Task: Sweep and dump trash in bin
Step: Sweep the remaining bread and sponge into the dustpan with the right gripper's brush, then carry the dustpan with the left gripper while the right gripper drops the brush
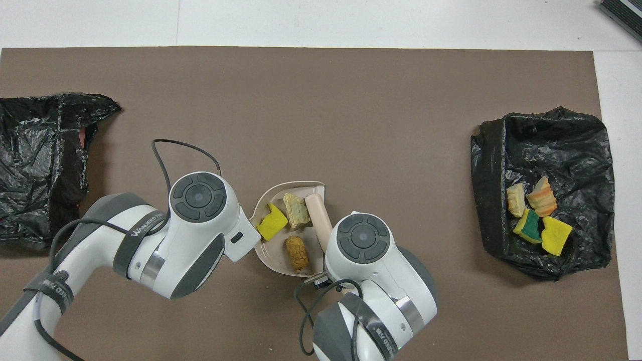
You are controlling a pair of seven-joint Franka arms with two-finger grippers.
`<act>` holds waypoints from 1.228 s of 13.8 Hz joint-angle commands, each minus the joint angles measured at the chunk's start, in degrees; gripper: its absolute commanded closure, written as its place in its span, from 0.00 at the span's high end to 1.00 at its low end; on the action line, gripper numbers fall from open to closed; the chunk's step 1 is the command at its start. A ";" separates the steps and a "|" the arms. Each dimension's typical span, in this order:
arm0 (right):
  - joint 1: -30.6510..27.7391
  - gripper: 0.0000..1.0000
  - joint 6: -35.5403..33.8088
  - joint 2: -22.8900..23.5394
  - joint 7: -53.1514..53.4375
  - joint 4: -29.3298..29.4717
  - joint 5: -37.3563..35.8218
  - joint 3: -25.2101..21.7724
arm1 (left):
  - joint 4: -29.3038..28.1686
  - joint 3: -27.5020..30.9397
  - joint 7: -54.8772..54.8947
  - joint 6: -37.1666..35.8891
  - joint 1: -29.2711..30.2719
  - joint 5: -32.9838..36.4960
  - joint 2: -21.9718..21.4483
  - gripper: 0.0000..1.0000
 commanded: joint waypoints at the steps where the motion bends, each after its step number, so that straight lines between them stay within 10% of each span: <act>1: -0.79 0.00 -6.66 -3.59 2.63 2.87 -1.21 -0.48 | -0.91 -0.35 3.14 0.79 1.77 -0.98 -0.98 0.00; 6: -0.71 0.00 -12.06 -10.90 18.81 2.27 2.37 -0.49 | -0.39 -0.35 12.63 -1.75 7.74 -3.34 -5.01 0.00; 17: 1.40 0.00 4.46 -4.84 20.40 -5.90 10.21 6.72 | 16.04 0.79 34.44 -18.36 38.76 -8.53 -7.13 0.00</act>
